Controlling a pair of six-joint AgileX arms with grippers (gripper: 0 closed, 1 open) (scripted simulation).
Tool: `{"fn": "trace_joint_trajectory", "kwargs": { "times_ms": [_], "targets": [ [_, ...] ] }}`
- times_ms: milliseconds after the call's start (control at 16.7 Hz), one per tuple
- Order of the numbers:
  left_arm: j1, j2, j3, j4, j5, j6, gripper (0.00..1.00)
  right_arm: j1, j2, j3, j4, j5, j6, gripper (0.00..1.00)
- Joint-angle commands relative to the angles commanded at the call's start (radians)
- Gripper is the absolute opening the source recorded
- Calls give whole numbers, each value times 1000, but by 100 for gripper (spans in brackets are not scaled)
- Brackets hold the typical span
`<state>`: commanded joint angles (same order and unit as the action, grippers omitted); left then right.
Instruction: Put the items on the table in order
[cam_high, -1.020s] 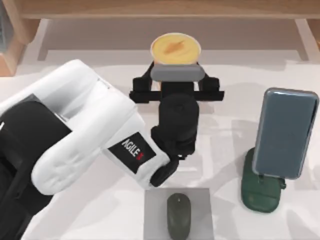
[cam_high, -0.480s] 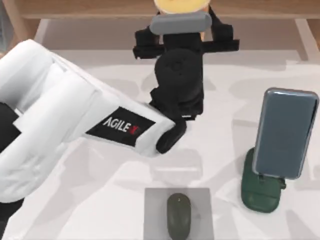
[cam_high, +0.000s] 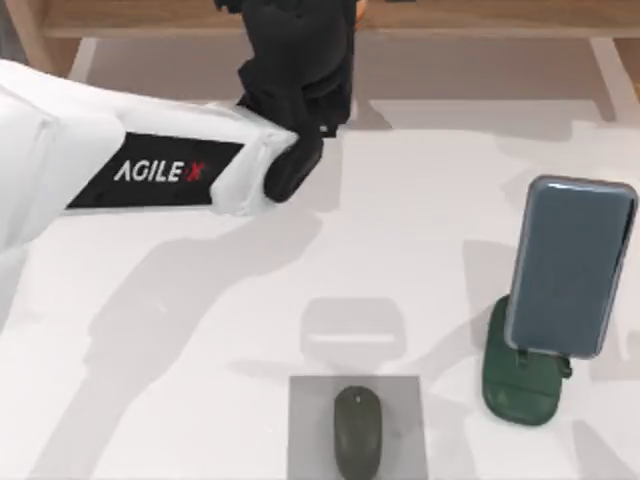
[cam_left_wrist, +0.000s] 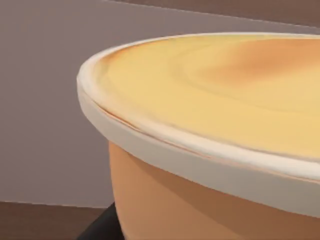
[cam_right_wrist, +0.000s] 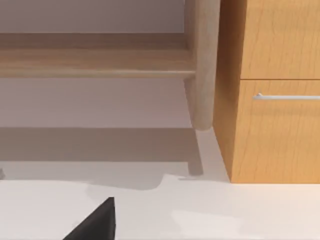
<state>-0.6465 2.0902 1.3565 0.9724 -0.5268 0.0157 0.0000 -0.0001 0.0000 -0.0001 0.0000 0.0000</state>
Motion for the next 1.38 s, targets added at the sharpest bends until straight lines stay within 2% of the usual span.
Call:
{"fn": "trace_joint_trajectory", "kwargs": {
  "times_ms": [480, 780, 1200, 1380],
  "targets": [
    [191, -22, 88, -252, 133, -2, 0, 0, 0, 0, 0, 0, 0, 100],
    [241, -9, 109, -334, 175, -6, 0, 0, 0, 0, 0, 0, 0, 100],
    [238, -11, 107, -338, 174, -3, 0, 0, 0, 0, 0, 0, 0, 100],
    [260, -31, 106, -325, 111, 27, 0, 0, 0, 0, 0, 0, 0, 100]
  ]
}}
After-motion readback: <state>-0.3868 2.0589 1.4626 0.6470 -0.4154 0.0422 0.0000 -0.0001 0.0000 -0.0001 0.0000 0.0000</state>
